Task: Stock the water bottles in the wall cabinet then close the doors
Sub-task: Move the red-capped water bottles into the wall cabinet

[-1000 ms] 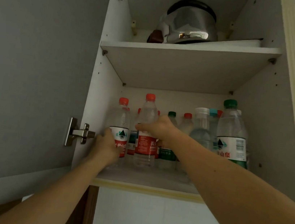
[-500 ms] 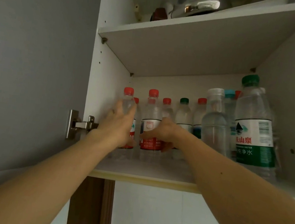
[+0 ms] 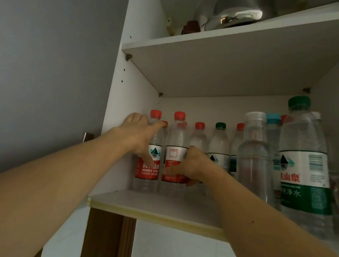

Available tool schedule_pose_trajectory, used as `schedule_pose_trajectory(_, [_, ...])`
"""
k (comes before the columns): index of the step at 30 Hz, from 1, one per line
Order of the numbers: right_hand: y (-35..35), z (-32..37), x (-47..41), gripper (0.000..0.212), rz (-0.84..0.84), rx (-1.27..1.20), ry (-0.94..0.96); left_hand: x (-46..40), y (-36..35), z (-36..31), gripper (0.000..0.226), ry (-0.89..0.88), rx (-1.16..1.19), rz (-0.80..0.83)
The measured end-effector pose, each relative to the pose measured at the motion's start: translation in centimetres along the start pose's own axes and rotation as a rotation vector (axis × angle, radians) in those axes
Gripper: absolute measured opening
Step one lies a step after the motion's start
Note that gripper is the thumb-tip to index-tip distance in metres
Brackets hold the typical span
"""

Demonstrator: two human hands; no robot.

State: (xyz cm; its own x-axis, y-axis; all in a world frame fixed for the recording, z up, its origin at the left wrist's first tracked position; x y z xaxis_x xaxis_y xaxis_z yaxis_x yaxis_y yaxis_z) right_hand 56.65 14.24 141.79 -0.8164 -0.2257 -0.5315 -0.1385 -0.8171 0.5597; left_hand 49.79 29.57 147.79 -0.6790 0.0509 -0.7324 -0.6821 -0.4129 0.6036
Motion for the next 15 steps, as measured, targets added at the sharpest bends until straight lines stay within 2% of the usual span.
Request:
schedule_pose_trajectory(5, [-1.3, 0.1, -0.5, 0.073, -0.003, -0.027, 0.065, -0.1, -0.7, 0.1, 0.138, -0.01, -0.073, -0.054])
schedule_pose_trajectory(10, [-2.1, 0.4, -0.8, 0.048, -0.004, -0.031, 0.061, 0.0, -0.8, 0.1, 0.141, -0.01, -0.126, -0.069])
schedule_pose_trajectory(15, [-2.2, 0.9, -0.7, 0.053, -0.023, 0.047, 0.058, -0.2, -0.6, 0.2, 0.14, -0.011, -0.158, -0.088])
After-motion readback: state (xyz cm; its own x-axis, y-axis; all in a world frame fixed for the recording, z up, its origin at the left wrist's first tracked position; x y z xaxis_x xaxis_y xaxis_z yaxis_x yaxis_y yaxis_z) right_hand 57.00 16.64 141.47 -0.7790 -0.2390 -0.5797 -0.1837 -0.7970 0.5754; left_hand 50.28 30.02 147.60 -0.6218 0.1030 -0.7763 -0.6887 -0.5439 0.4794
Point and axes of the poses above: each hand's wrist, its own x-axis away from the middle knuckle, its own y-axis out of the back of the hand, z = x × y, the point moved 5 cm from there along -x, towards the middle knuckle, and after that the axes turned 10 degrees about -z, right-handed, at the moved point
